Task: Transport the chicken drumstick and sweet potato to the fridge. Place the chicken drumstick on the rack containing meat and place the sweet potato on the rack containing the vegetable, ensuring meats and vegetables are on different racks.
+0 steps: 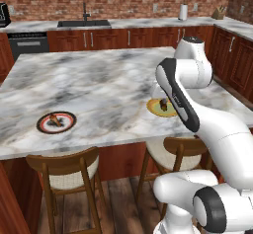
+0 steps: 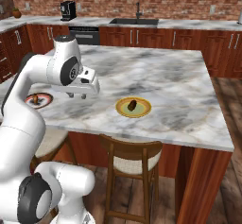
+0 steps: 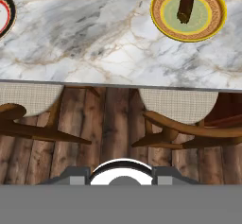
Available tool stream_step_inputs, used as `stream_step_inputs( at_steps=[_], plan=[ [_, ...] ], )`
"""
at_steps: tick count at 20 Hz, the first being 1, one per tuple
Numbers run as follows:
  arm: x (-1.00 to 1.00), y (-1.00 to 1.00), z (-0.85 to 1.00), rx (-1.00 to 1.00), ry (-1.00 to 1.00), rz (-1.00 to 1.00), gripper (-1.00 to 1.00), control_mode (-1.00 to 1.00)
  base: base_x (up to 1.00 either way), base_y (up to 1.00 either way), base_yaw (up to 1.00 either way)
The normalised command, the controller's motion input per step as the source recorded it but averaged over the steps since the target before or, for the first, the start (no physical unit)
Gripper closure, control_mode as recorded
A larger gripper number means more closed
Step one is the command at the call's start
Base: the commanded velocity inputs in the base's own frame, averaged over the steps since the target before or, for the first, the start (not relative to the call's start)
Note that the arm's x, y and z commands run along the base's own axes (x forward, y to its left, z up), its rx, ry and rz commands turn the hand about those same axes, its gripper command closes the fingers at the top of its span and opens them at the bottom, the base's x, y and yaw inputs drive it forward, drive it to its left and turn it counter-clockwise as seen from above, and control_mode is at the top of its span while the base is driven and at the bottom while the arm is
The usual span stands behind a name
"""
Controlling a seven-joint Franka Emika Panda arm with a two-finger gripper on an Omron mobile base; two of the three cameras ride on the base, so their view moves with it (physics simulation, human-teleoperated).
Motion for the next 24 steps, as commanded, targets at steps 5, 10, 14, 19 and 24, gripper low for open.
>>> stream_step_inputs(
  at_steps=[5, 10, 14, 19, 24],
  plan=[
    [-0.36, 0.0, -0.01, 0.0, 0.0, 0.0, -1.0, -1.0, 0.0, 0.0, 0.0],
    [-0.36, 0.0, -0.14, -0.02, 0.01, 0.0, -1.0, -1.0, 0.0, 0.0, 0.0],
    [-0.09, -0.16, -0.28, 0.0, 0.07, -0.02, -1.0, -1.0, 0.0, 0.0, 0.0],
    [0.31, -0.22, -0.27, 0.0, 0.0, -0.05, -1.0, -1.0, 0.0, 0.0, 0.0],
    [0.59, -0.37, -0.12, 0.0, 0.0, -0.01, -1.0, -1.0, 0.0, 0.0, 0.0]
  ],
)
